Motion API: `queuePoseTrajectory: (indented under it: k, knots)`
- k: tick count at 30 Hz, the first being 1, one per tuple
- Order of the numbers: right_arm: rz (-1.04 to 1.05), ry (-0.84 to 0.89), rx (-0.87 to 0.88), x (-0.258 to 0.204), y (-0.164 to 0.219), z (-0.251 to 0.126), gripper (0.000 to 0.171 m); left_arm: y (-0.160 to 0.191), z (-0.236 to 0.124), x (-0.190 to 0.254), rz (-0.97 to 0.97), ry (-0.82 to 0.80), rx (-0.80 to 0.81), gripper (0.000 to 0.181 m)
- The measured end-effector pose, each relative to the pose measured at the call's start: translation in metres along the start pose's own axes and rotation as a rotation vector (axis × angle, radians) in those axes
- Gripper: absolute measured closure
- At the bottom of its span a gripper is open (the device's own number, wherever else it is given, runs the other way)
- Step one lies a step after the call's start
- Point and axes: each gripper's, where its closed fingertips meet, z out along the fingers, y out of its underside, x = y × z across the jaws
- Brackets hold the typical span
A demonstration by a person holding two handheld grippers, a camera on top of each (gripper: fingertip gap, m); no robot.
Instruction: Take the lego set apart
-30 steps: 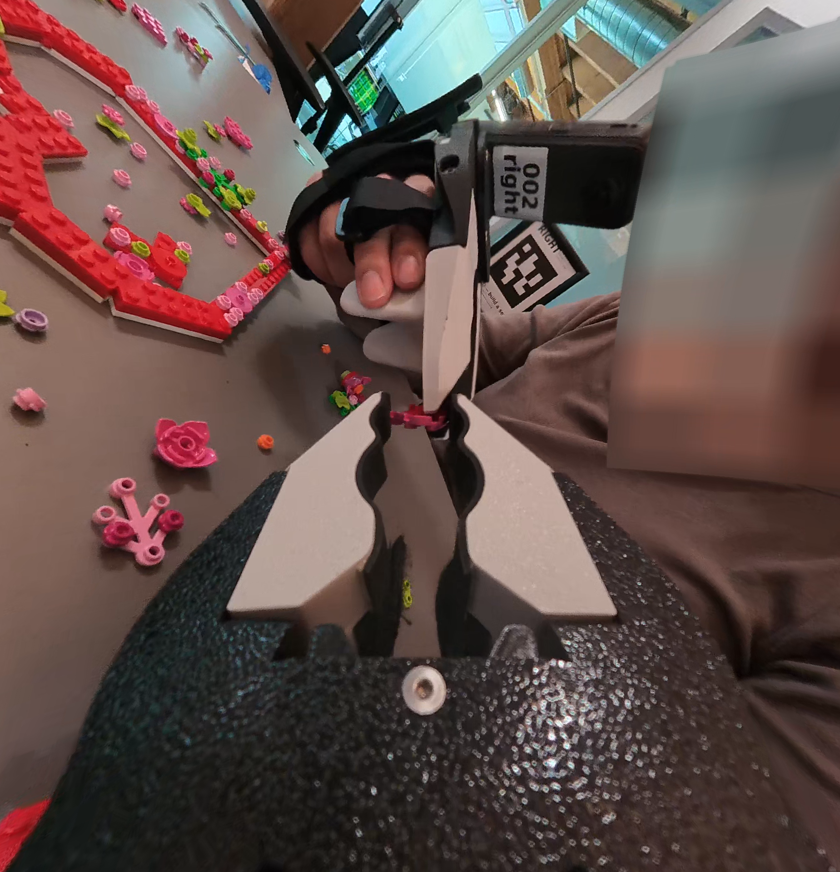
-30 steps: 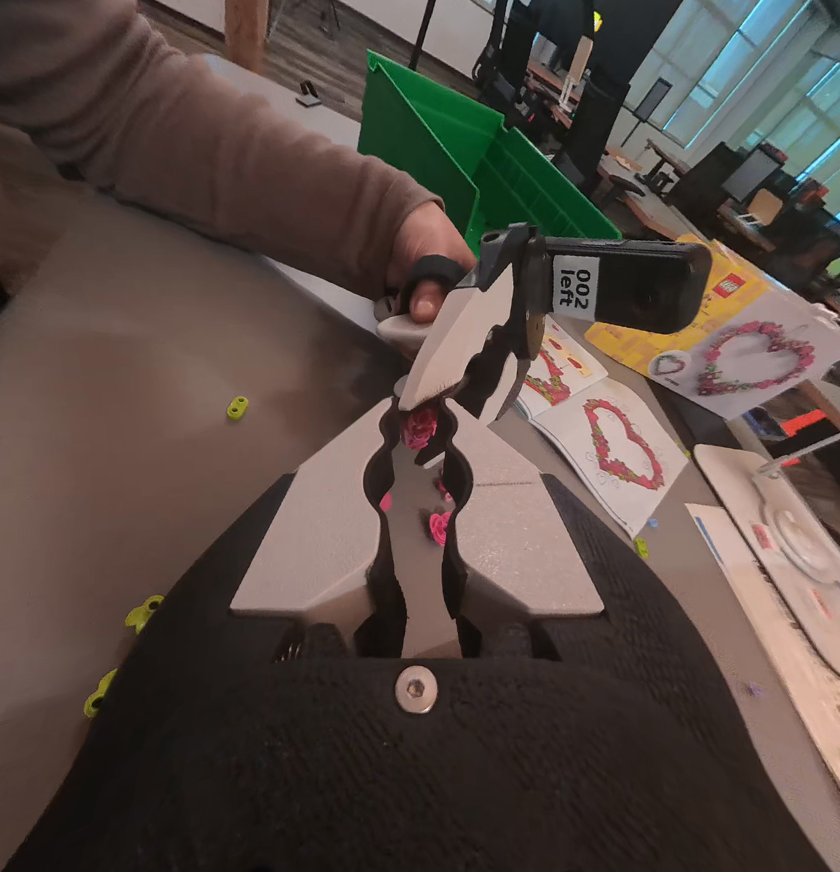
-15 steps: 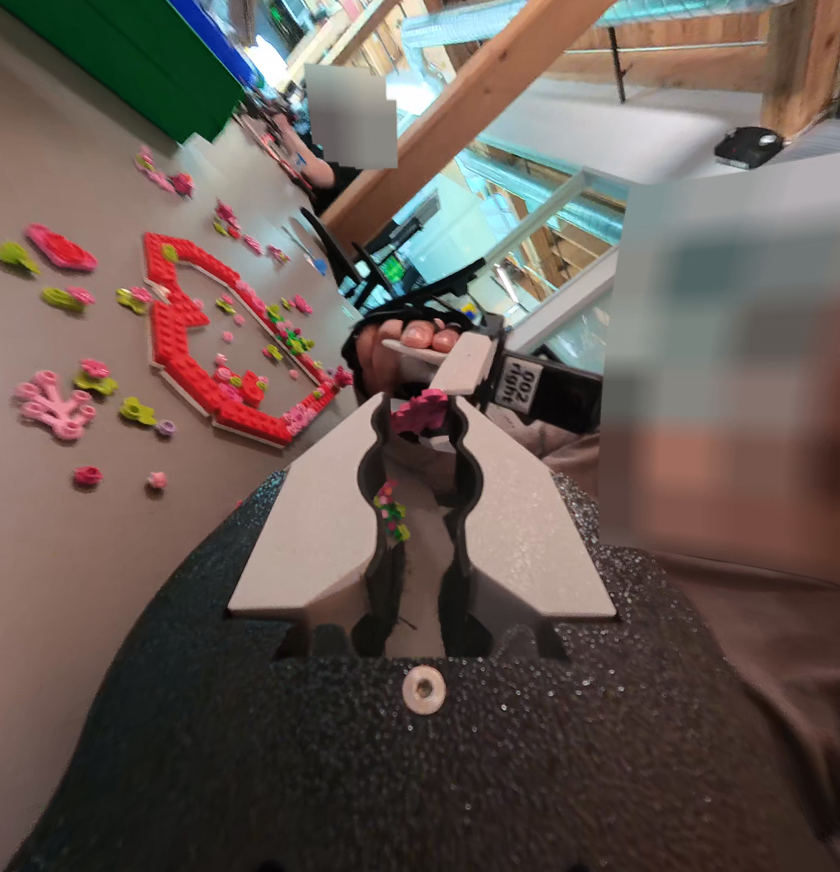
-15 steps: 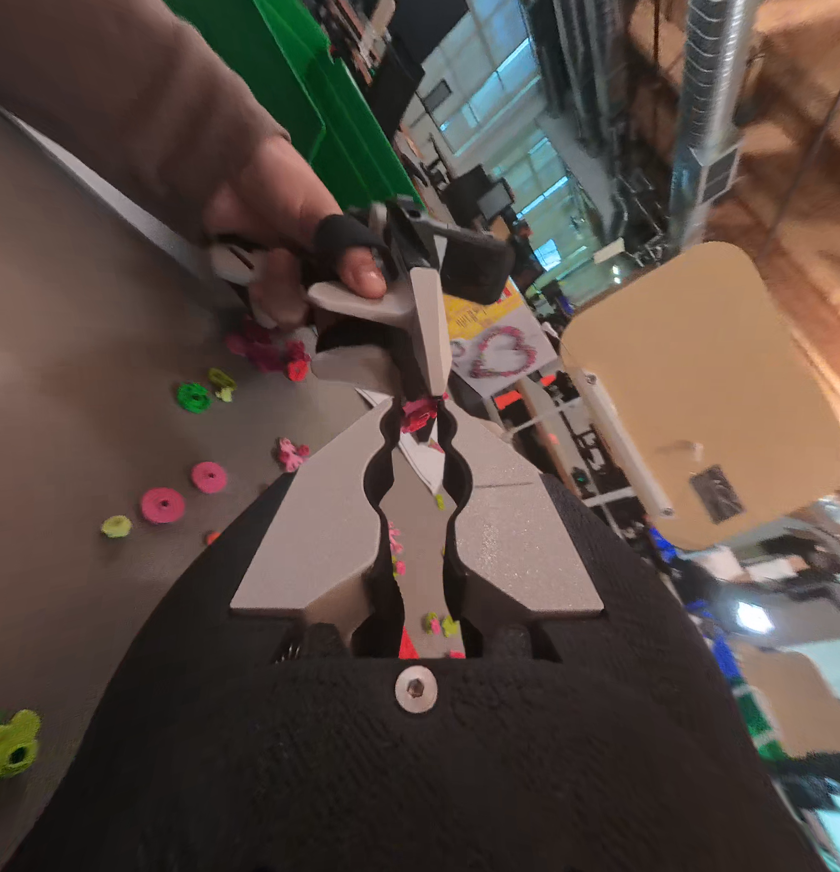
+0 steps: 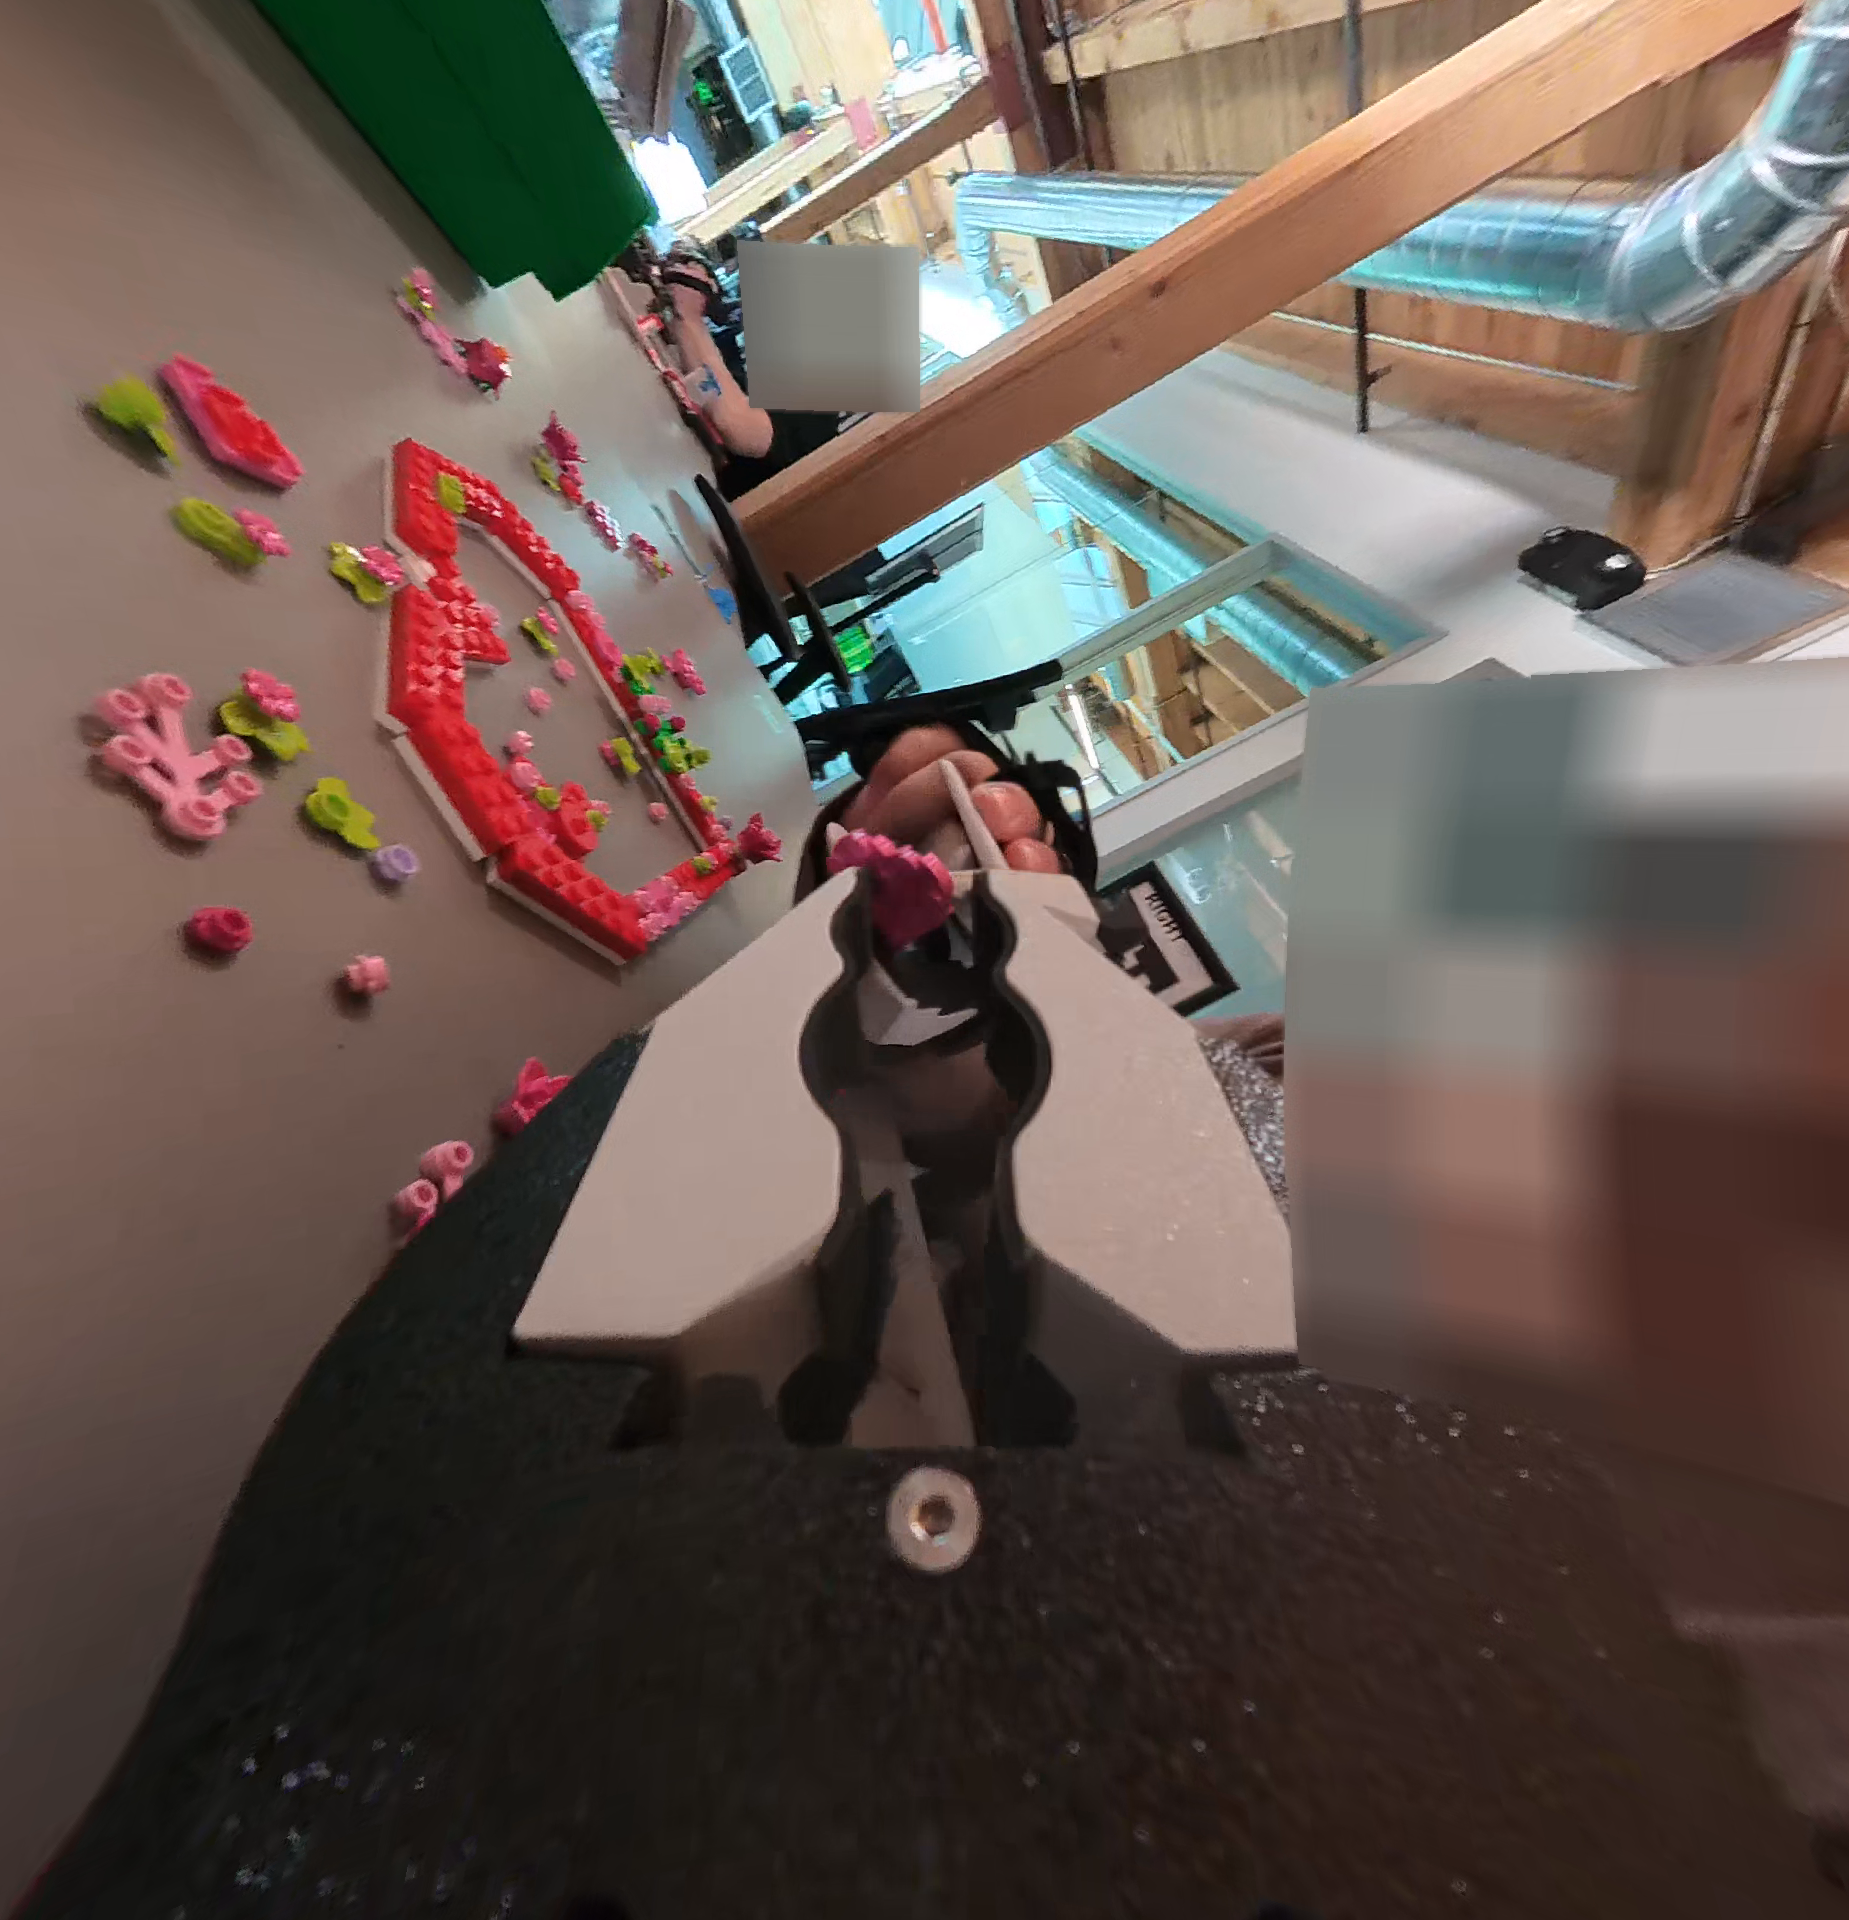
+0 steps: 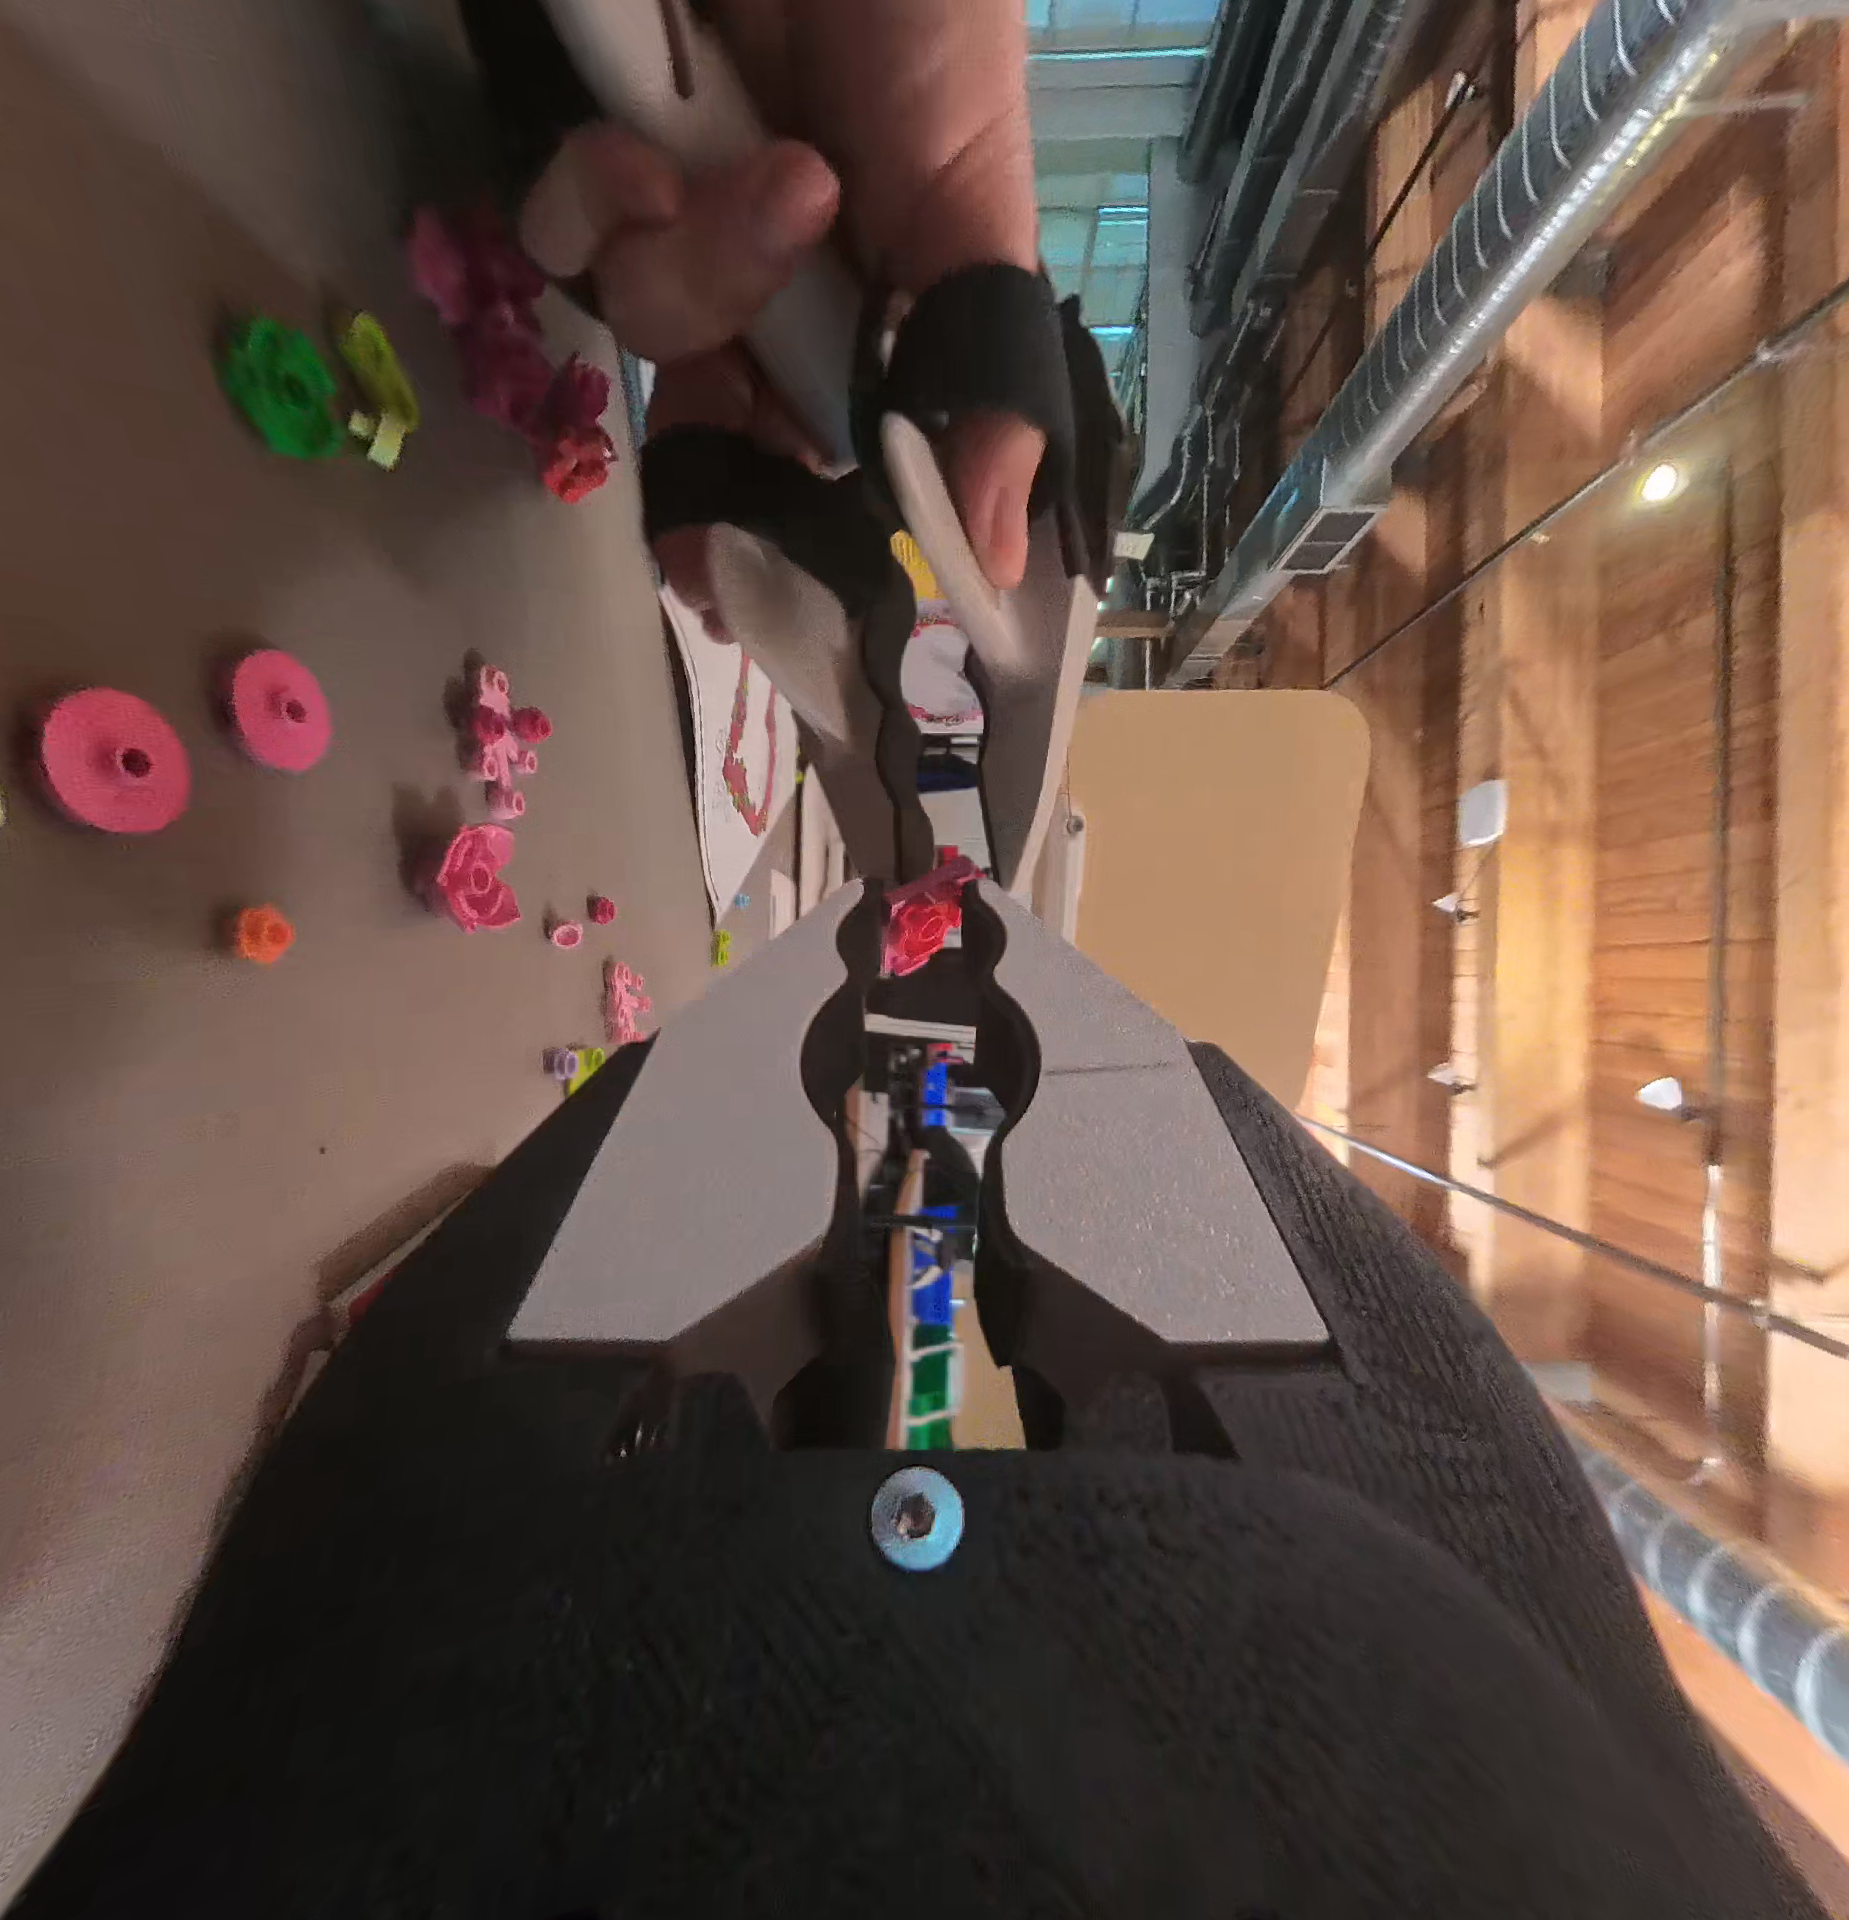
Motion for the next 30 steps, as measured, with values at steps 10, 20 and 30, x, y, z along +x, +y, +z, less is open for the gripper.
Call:
queuePoseTrajectory:
  k: [10,20,30]
  knots:
    - [1.029,-0.172,0.113,0.019,0.002,0.005,0.144,-0.019,-0.008,-0.006,0.326,-0.209,0.095,0.181]
    - [1.258,-0.230,-0.074,-0.003,0.029,0.016,0.142,-0.024,-0.005,-0.020,0.577,-0.492,0.108,0.181]
    - [1.203,-0.340,-0.101,-0.016,0.033,0.013,0.155,-0.013,-0.002,-0.029,0.711,-0.622,-0.035,0.181]
